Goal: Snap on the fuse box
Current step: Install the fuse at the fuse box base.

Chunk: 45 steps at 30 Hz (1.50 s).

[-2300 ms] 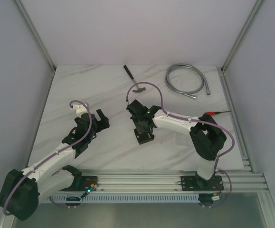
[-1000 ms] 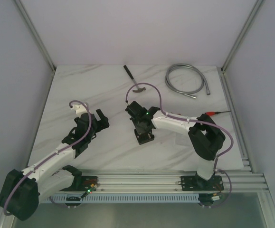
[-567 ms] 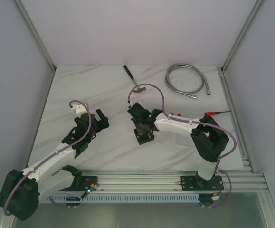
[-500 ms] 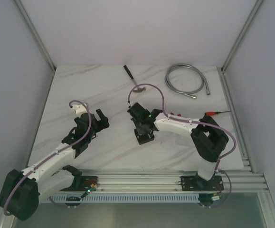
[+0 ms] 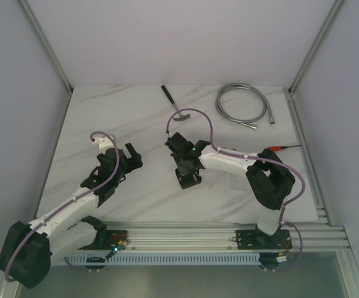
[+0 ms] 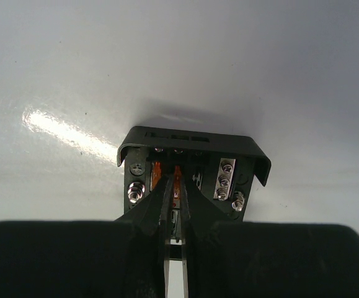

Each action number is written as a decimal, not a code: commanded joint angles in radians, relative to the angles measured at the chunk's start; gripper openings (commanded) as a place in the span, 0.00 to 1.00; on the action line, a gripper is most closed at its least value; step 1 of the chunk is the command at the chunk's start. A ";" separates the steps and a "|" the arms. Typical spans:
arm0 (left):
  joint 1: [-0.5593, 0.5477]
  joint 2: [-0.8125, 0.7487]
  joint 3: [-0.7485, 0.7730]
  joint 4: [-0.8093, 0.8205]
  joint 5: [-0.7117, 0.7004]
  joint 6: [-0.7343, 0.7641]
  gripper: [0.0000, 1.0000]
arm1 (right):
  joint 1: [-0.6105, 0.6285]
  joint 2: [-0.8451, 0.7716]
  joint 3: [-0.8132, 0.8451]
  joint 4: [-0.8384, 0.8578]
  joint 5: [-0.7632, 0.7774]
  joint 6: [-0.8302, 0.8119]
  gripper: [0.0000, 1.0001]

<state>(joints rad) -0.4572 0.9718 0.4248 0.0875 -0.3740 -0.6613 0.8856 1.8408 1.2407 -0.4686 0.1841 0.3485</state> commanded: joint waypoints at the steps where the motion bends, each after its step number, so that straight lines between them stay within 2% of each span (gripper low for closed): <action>1: 0.008 0.004 -0.007 -0.006 0.011 -0.003 1.00 | -0.012 0.090 -0.109 -0.132 0.031 -0.007 0.00; 4: 0.008 0.008 -0.006 -0.007 0.011 -0.004 1.00 | -0.003 0.044 -0.068 -0.117 0.014 -0.014 0.01; 14: 0.009 0.001 -0.007 -0.006 0.017 -0.005 1.00 | 0.007 -0.037 0.018 -0.103 -0.011 -0.019 0.22; 20: 0.009 0.000 -0.008 -0.007 0.023 -0.005 1.00 | 0.009 -0.068 0.037 -0.094 -0.027 -0.018 0.29; 26: 0.009 0.009 -0.004 -0.006 0.031 -0.005 1.00 | 0.007 -0.094 0.044 -0.081 -0.040 -0.009 0.29; 45: 0.009 0.028 0.004 -0.005 0.046 -0.001 1.00 | -0.025 -0.036 0.068 -0.086 -0.077 0.010 0.17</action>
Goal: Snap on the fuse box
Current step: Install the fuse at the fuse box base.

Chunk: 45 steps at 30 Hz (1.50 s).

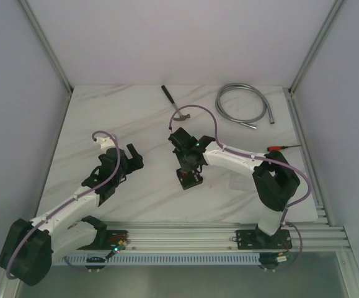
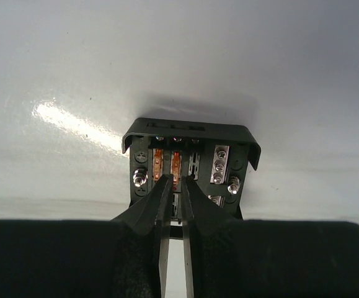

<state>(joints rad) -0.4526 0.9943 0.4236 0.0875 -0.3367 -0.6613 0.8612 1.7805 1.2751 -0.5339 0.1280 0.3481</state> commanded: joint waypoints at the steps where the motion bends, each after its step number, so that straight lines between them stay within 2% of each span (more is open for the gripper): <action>1: 0.005 0.007 0.006 -0.006 0.009 -0.001 1.00 | -0.001 0.026 0.033 -0.020 -0.021 0.009 0.16; 14: 0.005 0.008 0.006 -0.006 0.009 0.000 1.00 | -0.002 0.058 0.034 -0.028 -0.030 0.008 0.10; 19: 0.005 0.006 0.007 -0.006 0.010 0.000 1.00 | -0.002 0.073 0.032 -0.053 -0.030 0.002 0.00; 33: 0.006 0.010 0.007 -0.006 0.006 0.000 1.00 | 0.025 0.191 0.034 -0.133 -0.021 -0.017 0.00; 45: 0.006 0.008 0.005 -0.007 0.004 0.001 1.00 | 0.027 0.293 0.021 -0.095 0.022 -0.019 0.00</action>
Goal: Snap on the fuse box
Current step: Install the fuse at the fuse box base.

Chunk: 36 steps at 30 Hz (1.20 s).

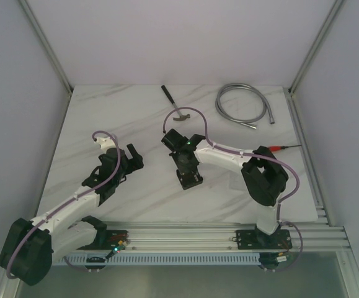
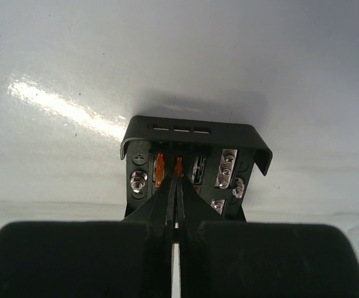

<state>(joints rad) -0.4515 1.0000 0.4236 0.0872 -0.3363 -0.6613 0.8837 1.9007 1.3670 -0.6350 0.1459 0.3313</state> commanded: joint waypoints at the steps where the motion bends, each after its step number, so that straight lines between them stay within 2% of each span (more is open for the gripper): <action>1: 0.005 0.001 0.005 -0.006 0.005 0.001 1.00 | 0.003 0.187 -0.070 0.012 0.006 -0.005 0.00; 6: 0.005 -0.003 0.003 -0.006 0.006 0.000 1.00 | -0.003 0.212 -0.065 0.036 0.012 -0.011 0.00; 16: 0.005 -0.016 0.000 -0.007 0.014 -0.004 1.00 | -0.001 -0.083 -0.082 0.029 0.026 -0.014 0.00; 19: 0.005 -0.024 -0.002 -0.007 0.013 -0.006 1.00 | -0.002 -0.169 -0.079 0.029 0.038 -0.008 0.05; 26: 0.005 -0.025 -0.003 -0.006 0.016 -0.006 1.00 | -0.061 -0.301 -0.102 0.030 0.102 -0.015 0.28; 30: 0.005 -0.025 -0.003 -0.006 0.016 -0.005 1.00 | -0.175 -0.335 -0.168 0.052 0.128 -0.023 0.40; 36: 0.005 -0.020 -0.001 -0.007 0.016 -0.005 1.00 | -0.386 -0.353 -0.279 0.170 0.081 -0.080 0.45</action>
<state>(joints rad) -0.4515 0.9852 0.4236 0.0872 -0.3290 -0.6617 0.5934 1.5566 1.1450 -0.5346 0.2325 0.3000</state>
